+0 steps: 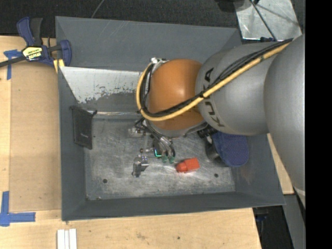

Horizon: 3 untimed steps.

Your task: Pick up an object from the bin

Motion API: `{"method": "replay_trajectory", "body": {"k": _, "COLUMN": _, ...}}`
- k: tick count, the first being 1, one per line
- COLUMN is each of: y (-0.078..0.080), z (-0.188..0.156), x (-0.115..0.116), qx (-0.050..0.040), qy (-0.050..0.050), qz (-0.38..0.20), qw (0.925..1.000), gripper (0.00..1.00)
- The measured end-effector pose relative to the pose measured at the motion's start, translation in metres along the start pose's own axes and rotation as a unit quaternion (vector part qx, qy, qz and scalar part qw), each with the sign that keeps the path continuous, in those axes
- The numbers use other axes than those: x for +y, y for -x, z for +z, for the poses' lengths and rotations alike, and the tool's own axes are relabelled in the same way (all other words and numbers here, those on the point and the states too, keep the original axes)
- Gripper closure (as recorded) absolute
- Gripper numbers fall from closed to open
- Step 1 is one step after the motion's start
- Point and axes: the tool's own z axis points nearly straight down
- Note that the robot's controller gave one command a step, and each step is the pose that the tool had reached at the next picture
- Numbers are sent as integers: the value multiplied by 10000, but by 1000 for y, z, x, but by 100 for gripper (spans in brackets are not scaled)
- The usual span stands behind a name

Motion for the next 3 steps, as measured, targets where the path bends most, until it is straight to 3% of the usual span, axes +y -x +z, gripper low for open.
{"method": "replay_trajectory", "body": {"k": 1, "y": 26, "z": -10, "x": -142, "qx": -55, "qy": -19, "qz": -574, "qw": 9983, "gripper": 0}}
{"method": "replay_trajectory", "body": {"k": 2, "y": -39, "z": 64, "x": -202, "qx": -1, "qy": -6, "qz": -1136, "qw": 9935, "gripper": 0}}
{"method": "replay_trajectory", "body": {"k": 3, "y": -35, "z": 60, "x": -198, "qx": -49, "qy": -1, "qz": -1151, "qw": 9933, "gripper": 100}}
